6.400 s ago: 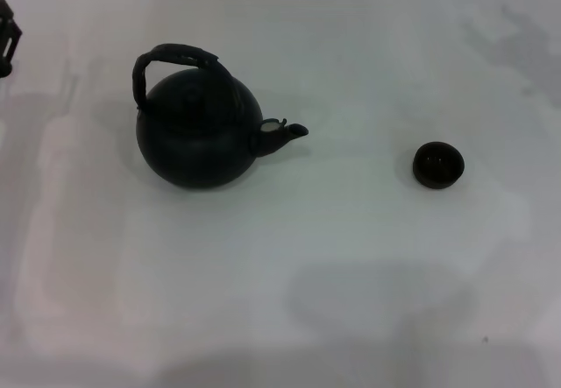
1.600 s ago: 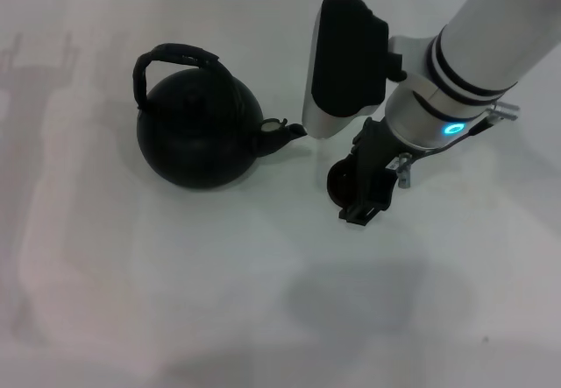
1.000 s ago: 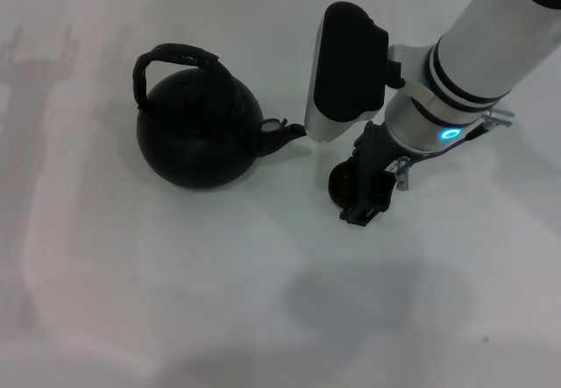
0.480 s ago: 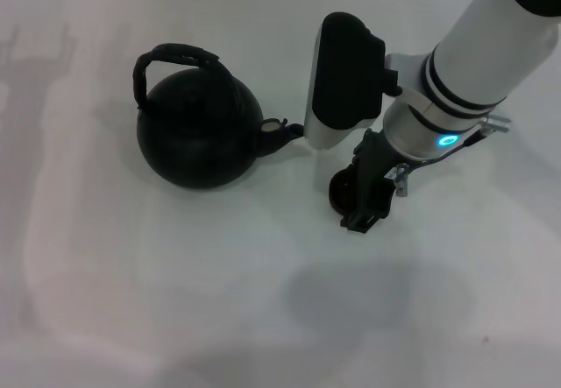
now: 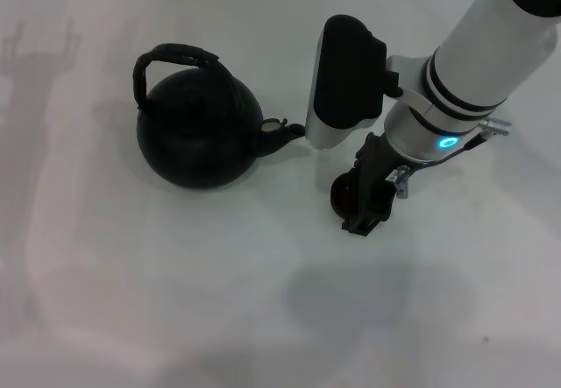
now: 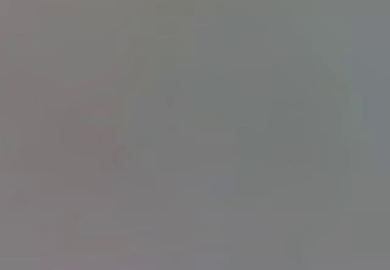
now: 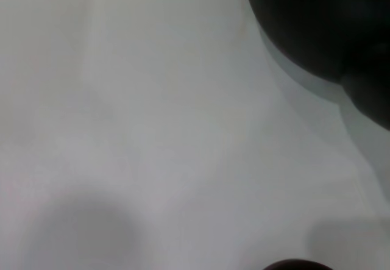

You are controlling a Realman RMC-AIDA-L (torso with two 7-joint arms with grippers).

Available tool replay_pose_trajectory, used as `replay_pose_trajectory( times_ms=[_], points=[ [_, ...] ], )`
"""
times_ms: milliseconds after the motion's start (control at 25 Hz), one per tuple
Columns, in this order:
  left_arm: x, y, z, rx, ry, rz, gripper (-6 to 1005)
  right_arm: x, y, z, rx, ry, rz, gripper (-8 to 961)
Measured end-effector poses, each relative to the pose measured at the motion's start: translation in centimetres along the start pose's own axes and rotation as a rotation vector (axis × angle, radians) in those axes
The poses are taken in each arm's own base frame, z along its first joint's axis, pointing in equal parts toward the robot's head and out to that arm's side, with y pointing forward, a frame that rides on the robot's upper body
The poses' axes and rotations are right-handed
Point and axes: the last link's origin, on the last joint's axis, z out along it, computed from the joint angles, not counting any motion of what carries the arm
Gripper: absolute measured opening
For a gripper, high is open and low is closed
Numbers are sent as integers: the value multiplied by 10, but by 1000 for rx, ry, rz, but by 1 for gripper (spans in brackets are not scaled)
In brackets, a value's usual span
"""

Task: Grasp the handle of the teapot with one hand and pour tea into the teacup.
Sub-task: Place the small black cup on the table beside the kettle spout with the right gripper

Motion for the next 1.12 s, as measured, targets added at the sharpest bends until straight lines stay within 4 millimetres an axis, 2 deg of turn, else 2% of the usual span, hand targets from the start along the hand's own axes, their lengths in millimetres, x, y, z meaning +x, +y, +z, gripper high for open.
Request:
replay_pose_trajectory(
  times_ms=[1040,1120],
  points=[
    [4,-3,4,-3,10,17,757,3,-7,-2,22,0,5,729],
    [4,-3,4,-3,10,17,757,3,-7,-2,22,0,4,774]
  ],
)
